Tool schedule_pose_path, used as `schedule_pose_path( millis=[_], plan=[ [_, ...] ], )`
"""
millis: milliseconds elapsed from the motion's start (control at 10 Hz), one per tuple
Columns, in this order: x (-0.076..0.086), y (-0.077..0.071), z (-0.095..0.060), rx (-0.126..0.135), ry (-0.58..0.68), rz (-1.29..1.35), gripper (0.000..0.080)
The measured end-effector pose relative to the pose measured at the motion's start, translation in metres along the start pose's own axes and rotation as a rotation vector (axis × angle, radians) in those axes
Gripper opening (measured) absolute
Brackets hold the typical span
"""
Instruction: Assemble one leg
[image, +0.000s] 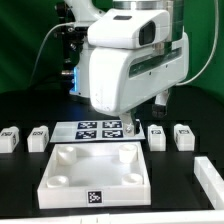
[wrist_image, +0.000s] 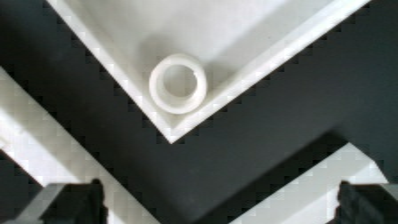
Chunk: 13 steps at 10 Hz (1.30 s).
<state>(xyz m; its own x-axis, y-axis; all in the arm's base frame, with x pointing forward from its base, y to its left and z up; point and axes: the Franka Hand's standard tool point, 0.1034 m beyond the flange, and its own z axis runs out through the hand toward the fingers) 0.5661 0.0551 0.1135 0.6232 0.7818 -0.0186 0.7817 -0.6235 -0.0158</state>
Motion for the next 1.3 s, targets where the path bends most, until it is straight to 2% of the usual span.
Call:
schedule_pose_path(
  millis=[900,1000,1200,1300],
  plan=[
    [-0.001,0.000,0.000,0.000,-0.001,-0.033,0.0649],
    [-0.013,-0.006,0.003,-0.002,0.000,-0.123,0.0649],
    [-0.047,-0.022,0.008,0.003,-0.008,-0.351,0.0649],
    [-0.066,-0.028,0.017,0.004,-0.005,-0.486,0.0649]
  ],
)
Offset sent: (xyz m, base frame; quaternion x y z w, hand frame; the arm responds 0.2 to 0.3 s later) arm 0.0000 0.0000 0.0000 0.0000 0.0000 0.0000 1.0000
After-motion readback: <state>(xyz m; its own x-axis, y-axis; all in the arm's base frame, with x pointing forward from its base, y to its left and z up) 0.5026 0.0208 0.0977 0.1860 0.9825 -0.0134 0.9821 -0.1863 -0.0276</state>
